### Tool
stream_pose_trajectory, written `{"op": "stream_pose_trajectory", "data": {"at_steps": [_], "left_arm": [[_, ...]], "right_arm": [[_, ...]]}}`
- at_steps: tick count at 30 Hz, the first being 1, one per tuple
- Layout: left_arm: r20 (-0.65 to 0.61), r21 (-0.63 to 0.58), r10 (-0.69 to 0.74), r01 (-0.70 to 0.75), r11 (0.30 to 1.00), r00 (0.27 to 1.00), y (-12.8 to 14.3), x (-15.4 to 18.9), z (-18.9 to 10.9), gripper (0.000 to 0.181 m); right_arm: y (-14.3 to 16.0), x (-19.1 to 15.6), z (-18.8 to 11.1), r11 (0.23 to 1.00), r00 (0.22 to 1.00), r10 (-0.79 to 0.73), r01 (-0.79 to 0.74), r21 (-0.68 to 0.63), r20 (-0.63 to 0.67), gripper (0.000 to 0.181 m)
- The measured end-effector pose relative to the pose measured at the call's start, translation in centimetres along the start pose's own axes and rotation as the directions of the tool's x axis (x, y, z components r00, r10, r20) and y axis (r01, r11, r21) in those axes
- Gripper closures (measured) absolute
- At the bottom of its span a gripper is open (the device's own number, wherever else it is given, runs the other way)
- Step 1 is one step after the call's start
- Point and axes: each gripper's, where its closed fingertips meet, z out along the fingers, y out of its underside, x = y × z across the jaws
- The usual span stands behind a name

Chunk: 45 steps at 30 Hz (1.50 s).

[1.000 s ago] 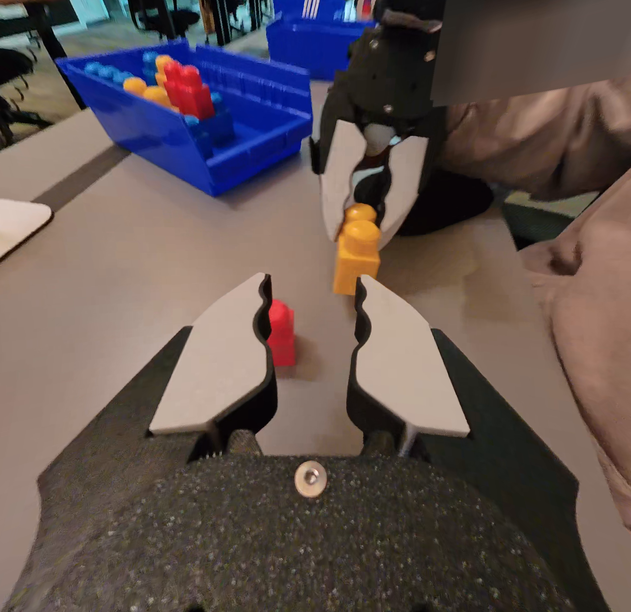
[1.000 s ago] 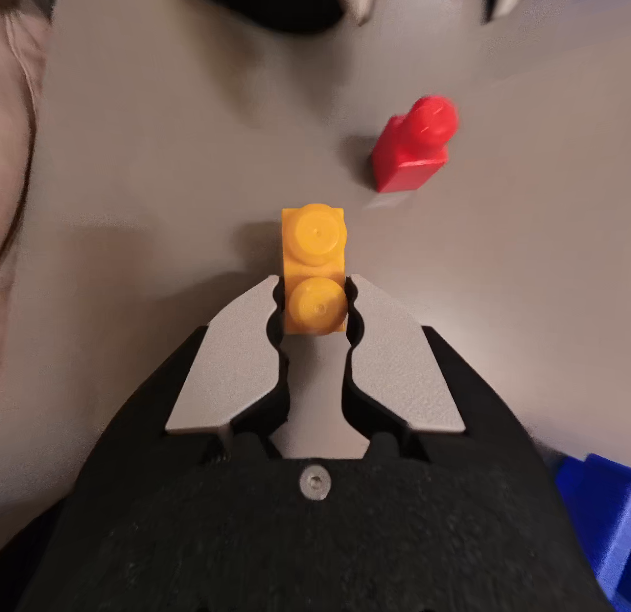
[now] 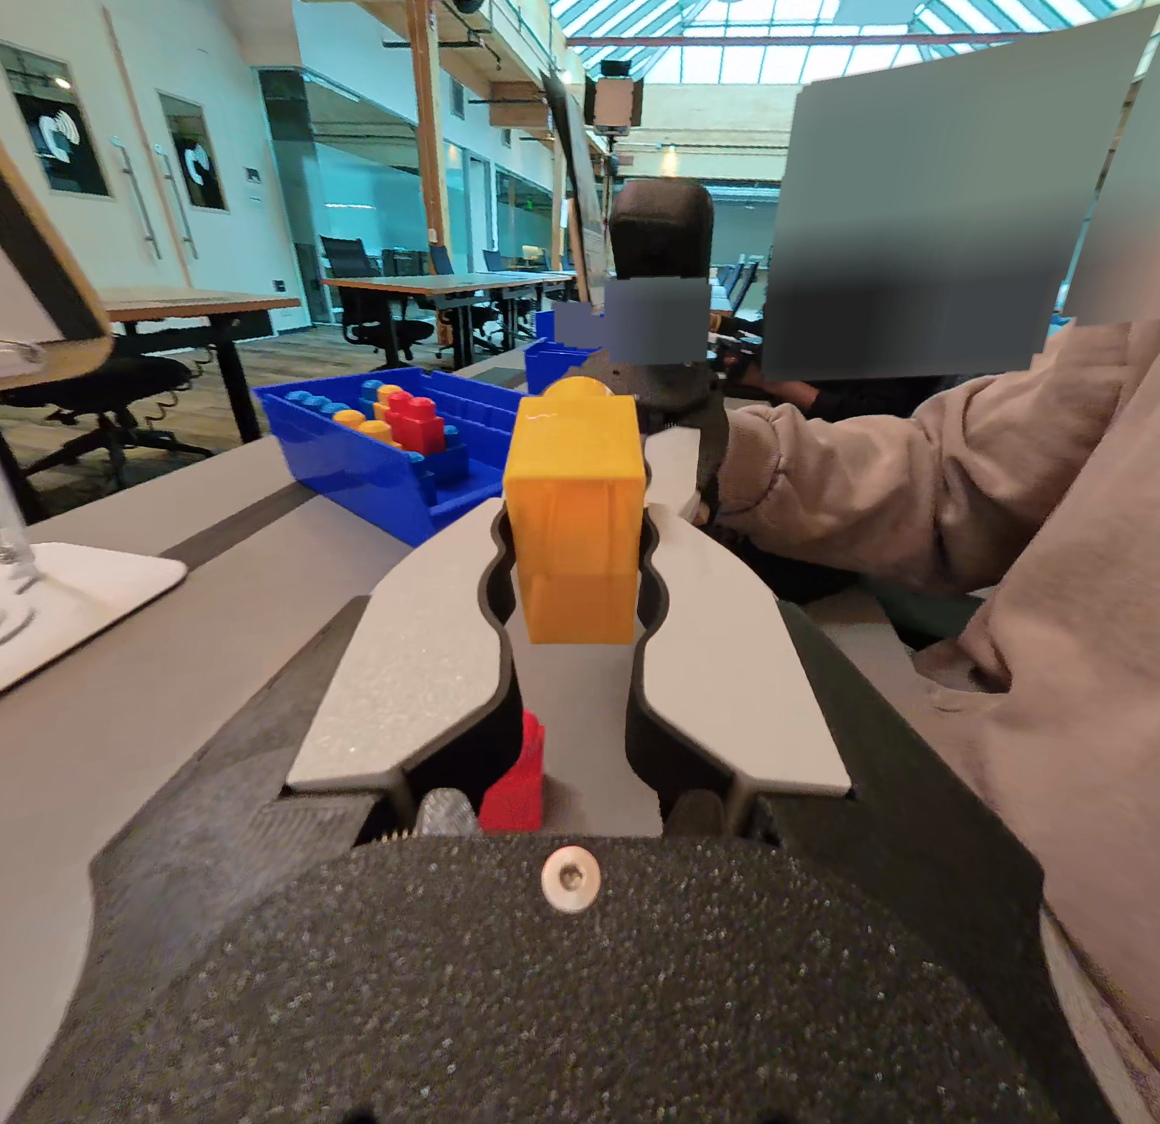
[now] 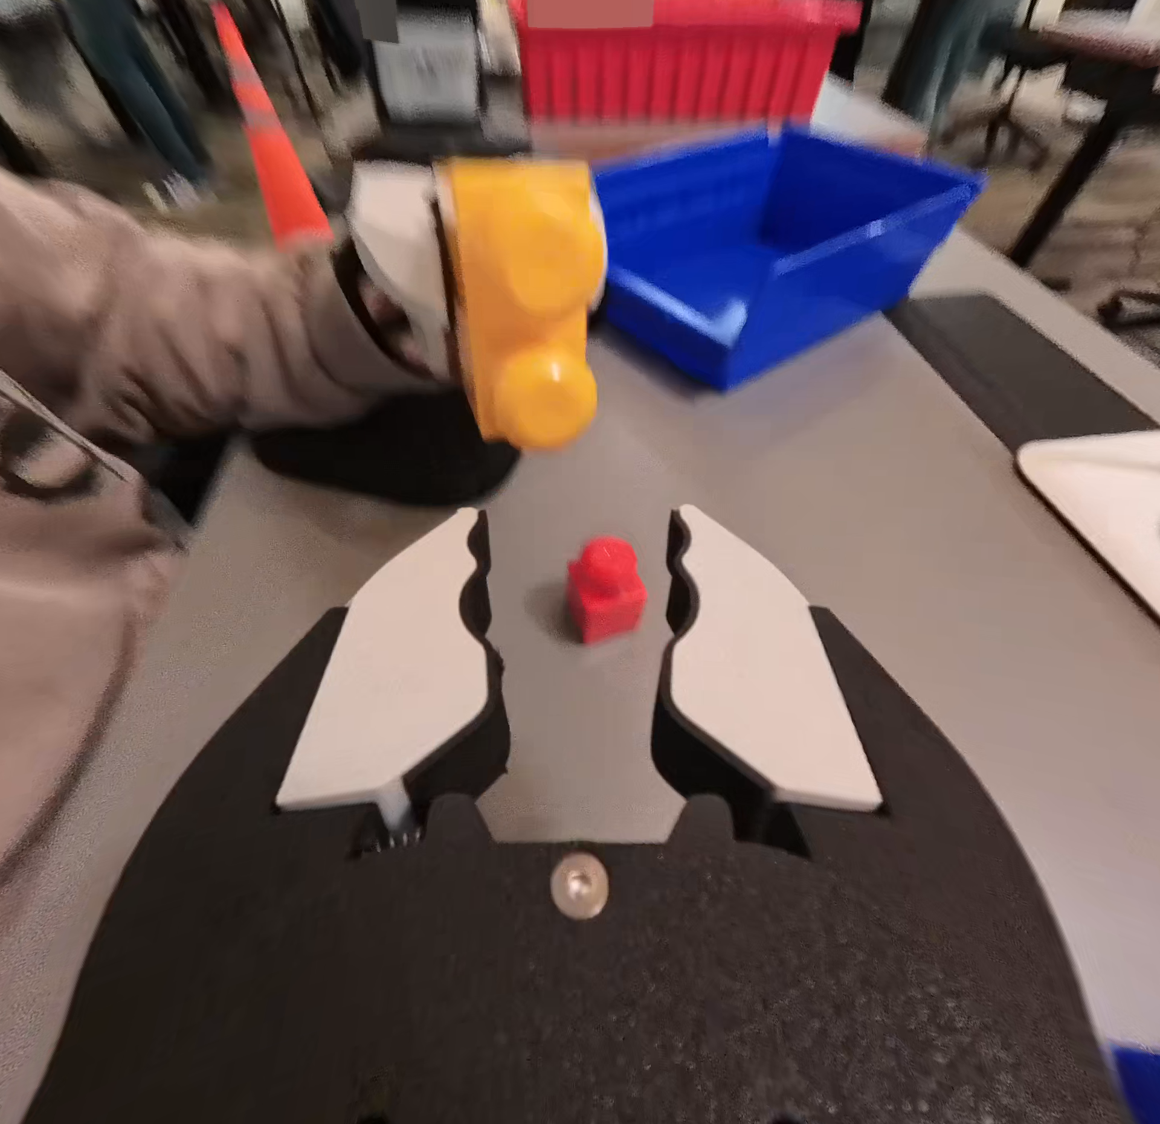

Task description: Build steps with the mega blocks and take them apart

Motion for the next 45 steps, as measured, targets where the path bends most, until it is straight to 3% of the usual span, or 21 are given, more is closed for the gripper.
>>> {"op": "stream_pose_trajectory", "data": {"at_steps": [2,5,12,14,15,18,22,26,29,32,38,45], "left_arm": [[0.028,-0.004,0.027,-0.027,1.0,0.999,-0.2,-0.6,-0.8,0.144],[0.062,0.006,0.052,-0.053,0.999,0.997,-0.5,-1.4,-1.9,0.144],[0.113,0.014,0.056,-0.058,0.998,0.992,-0.6,-2.5,-3.6,0.144],[0.113,0.014,0.049,-0.051,0.999,0.992,-0.5,-2.6,-3.7,0.144],[0.113,0.013,0.048,-0.049,0.999,0.992,-0.4,-2.6,-3.7,0.144],[0.103,0.02,0.036,-0.038,0.999,0.994,-0.3,-2.5,-3.5,0.144],[0.083,0.023,0.023,-0.025,0.999,0.996,-0.1,-2.0,-3.0,0.144],[0.065,0.015,0.02,-0.021,1.0,0.998,0.2,-1.3,-1.9,0.144],[0.04,0.005,0.012,-0.012,1.0,0.999,0.6,-0.6,-1.0,0.144],[0.011,0.001,-0.003,0.003,1.0,1.0,0.7,0.1,-0.3,0.144],[-0.005,-0.064,-0.01,0.009,0.998,1.0,2.1,0.4,0.3,0.144],[-0.053,-0.204,0.004,-0.014,0.979,0.999,4.4,0.9,0.5,0.144]], "right_arm": [[2.4,0.8,1.0,0.981,0.997,-0.072,0.069,-0.183,-0.014,0.122],[4.8,1.2,2.7,0.931,0.991,-0.134,0.136,-0.339,0.03,0.121],[7.4,1.3,6.7,0.868,0.98,-0.137,0.188,-0.459,0.142,0.122],[8.3,1.3,7.2,0.852,0.979,-0.136,0.194,-0.487,0.153,0.139],[8.3,1.5,7.2,0.859,0.981,-0.137,0.186,-0.476,0.136,0.147],[6.4,1.9,6.1,0.928,0.991,-0.1,0.125,-0.351,0.088,0.148],[0.5,2.6,2.0,0.999,0.998,0.024,-0.026,0.033,0.059,0.147],[-4.5,2.5,-3.1,0.897,0.978,0.135,-0.189,0.399,0.159,0.148],[-6.1,1.8,-4.7,0.812,0.965,0.151,-0.245,0.529,0.216,0.147],[-6.1,0.6,-3.9,0.812,0.963,0.135,-0.242,0.532,0.233,0.147],[-4.8,-0.8,-1.6,0.888,0.979,0.061,-0.141,0.437,0.193,0.148],[-1.3,-1.4,-0.8,0.983,0.978,0.019,-0.057,0.175,0.208,0.148]]}}
